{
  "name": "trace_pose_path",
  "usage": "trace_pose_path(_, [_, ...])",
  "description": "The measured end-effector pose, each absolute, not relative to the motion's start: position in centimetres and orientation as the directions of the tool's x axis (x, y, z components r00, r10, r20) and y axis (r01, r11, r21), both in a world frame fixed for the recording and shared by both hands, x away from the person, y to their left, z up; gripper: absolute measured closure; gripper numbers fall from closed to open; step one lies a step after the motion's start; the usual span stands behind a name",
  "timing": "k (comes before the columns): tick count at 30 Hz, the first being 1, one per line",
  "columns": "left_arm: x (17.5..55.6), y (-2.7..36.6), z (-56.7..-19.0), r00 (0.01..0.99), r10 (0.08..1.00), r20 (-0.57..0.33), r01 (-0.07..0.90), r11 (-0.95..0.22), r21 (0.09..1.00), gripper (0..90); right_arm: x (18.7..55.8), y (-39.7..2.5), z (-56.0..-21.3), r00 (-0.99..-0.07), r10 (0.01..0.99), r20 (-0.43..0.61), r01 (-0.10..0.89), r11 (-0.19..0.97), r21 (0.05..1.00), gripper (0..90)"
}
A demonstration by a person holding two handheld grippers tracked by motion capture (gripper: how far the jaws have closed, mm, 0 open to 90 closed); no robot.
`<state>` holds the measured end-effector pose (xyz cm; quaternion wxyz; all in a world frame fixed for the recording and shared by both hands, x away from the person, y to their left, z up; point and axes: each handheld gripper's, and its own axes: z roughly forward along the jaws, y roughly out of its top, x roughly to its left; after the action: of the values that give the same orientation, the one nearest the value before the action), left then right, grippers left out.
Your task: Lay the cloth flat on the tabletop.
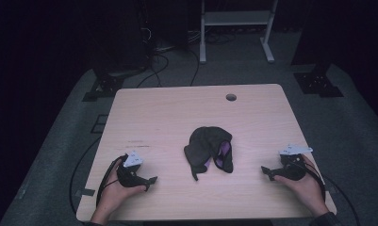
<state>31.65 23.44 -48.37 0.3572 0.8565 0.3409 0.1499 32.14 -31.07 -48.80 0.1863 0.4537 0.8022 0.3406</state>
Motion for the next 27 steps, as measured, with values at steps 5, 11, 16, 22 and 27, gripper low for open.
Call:
trace_pose_path(5, [31.6,23.4,-48.4,0.720,0.694,0.014,0.479,-0.511,0.714,0.0,31.9,-31.2,-48.7,-0.518,0.855,0.012,0.595,0.350,0.723,7.4])
trace_pose_path(11, [31.6,23.4,-48.4,0.718,0.696,0.014,0.480,-0.509,0.715,0.0,31.5,-31.4,-48.2,-0.518,0.855,0.016,0.599,0.349,0.721,28.8])
trace_pose_path(16, [31.6,23.4,-48.4,0.717,0.697,0.014,0.480,-0.508,0.715,0.0,31.4,-31.2,-47.4,-0.548,0.835,0.045,0.590,0.347,0.729,43.3])
trace_pose_path(22, [31.6,23.4,-48.4,0.717,0.697,0.014,0.480,-0.508,0.715,0.0,31.3,-29.4,-46.0,-0.618,0.783,0.079,0.532,0.342,0.775,47.5])
trace_pose_path(27, [31.6,23.4,-48.4,0.717,0.697,0.014,0.480,-0.508,0.715,0.0,31.4,-27.6,-45.4,-0.656,0.749,0.099,0.509,0.342,0.790,47.9])
